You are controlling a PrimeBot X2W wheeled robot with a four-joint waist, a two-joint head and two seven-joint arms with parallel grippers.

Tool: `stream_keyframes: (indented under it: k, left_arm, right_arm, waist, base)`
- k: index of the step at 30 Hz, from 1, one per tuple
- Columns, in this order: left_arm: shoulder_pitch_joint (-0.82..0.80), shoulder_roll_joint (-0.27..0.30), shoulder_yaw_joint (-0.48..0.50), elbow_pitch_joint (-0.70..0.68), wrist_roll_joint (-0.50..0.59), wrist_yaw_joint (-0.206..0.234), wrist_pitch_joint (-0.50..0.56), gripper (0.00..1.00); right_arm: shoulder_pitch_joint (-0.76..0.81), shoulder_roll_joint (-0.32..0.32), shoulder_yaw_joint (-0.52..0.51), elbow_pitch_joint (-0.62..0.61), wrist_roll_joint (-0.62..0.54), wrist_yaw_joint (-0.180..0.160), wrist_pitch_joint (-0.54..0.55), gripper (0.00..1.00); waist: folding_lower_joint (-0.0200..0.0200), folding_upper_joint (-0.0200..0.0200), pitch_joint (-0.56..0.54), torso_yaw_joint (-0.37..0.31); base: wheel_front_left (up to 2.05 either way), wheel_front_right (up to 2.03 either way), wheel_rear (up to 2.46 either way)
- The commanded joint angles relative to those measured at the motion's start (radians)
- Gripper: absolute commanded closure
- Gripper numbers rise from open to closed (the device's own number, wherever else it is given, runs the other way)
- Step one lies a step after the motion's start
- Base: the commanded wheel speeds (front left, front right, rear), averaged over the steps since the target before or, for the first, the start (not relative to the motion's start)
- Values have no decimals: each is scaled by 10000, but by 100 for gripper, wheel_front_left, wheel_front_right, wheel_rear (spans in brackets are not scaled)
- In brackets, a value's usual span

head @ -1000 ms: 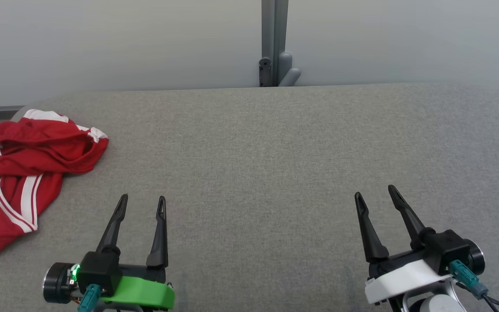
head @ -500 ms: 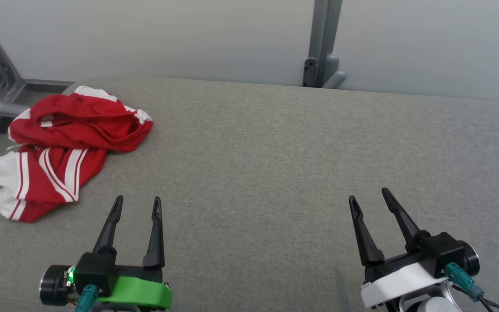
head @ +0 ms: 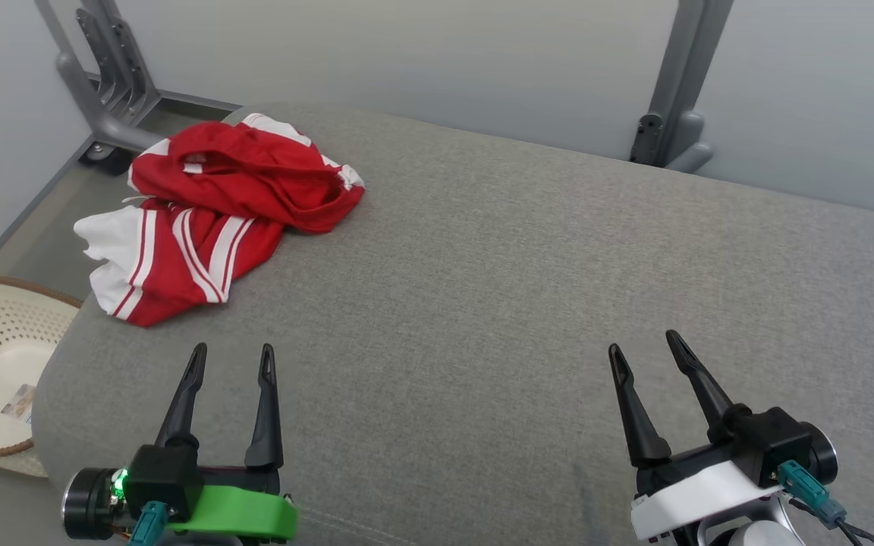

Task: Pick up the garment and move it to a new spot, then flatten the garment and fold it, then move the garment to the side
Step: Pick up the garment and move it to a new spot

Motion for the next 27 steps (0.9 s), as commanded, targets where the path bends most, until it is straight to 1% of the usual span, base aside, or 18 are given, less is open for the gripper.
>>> stream_keyframes:
  k: [1,9,18,21,25,27]
  left_arm:
    - [79,41,8,-43,-33,37,-31,0]
    - [-136,39,-72,-163,-235,232,-31,0]
    - [-672,38,-15,-265,-902,563,-31,0]
    - [-1249,39,68,-94,-1198,631,-31,0]
    - [-2629,39,251,365,-1537,725,-31,0]
    - [-3415,39,431,709,-1931,631,-19,0]
  right_arm:
    - [41,-20,-24,-23,37,1,-31,0]
    - [-178,-61,-50,-90,-86,1,-31,0]
    - [-403,-330,-50,-115,-168,1,-31,0]
    - [-563,-519,-77,-162,-212,1,-31,0]
    - [-793,-839,-86,-203,-290,1,-31,0]
    - [-923,-974,-88,-241,-301,1,-31,0]
  waist:
    - [0,0,128,336]
    - [0,0,521,602]
    - [0,0,1268,363]
    - [0,0,1709,266]
    - [0,0,2385,182]
    - [0,0,2724,101]
  base:
    - [0,0,0]
    - [0,0,0]
    - [0,0,0]
    - [0,0,0]
    - [0,0,0]
    - [0,0,0]
